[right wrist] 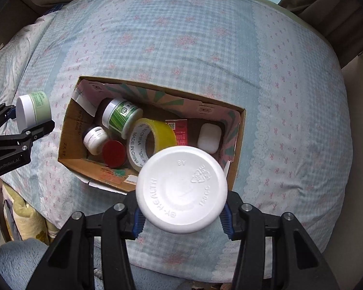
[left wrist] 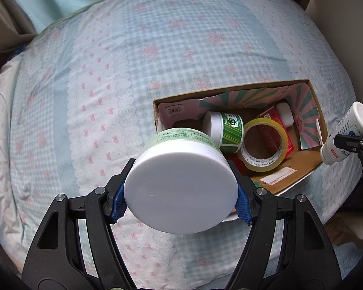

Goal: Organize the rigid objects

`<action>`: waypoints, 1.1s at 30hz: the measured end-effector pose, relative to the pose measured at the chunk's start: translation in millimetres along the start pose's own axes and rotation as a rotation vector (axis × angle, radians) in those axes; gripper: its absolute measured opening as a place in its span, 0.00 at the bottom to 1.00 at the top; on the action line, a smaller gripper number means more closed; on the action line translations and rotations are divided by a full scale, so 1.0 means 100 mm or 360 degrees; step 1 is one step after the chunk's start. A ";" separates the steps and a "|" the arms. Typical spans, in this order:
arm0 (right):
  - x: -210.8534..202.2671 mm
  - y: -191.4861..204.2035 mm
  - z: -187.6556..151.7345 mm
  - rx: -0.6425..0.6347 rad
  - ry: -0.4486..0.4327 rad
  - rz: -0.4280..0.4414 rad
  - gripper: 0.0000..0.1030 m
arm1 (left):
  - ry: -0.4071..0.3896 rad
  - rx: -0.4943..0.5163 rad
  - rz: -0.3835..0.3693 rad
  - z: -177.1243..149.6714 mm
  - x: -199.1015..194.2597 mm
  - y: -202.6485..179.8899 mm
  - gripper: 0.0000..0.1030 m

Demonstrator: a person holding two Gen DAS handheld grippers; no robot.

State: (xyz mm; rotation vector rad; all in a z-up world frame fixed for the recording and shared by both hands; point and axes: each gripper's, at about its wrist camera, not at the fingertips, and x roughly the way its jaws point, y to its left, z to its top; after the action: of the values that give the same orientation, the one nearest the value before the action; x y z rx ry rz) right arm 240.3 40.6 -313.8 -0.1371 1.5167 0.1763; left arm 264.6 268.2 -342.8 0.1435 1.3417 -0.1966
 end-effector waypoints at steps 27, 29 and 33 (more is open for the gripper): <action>0.51 -0.31 0.05 0.0180 0.0054 0.0167 1.00 | 0.0098 0.0002 -0.0044 0.11 0.34 -0.17 1.00; 0.45 -0.30 0.00 0.0206 0.0026 0.0183 1.00 | 0.0077 -0.0012 -0.0054 0.05 0.25 -0.17 1.00; 0.28 -0.30 -0.11 0.0240 -0.0039 0.0187 1.00 | 0.0015 -0.0002 -0.0042 -0.02 0.05 -0.20 1.00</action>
State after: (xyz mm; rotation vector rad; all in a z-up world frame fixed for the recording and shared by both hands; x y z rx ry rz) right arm 236.7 9.3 -343.2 0.0746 1.5087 0.1562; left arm 258.9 248.8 -347.7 0.1261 1.3538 -0.2174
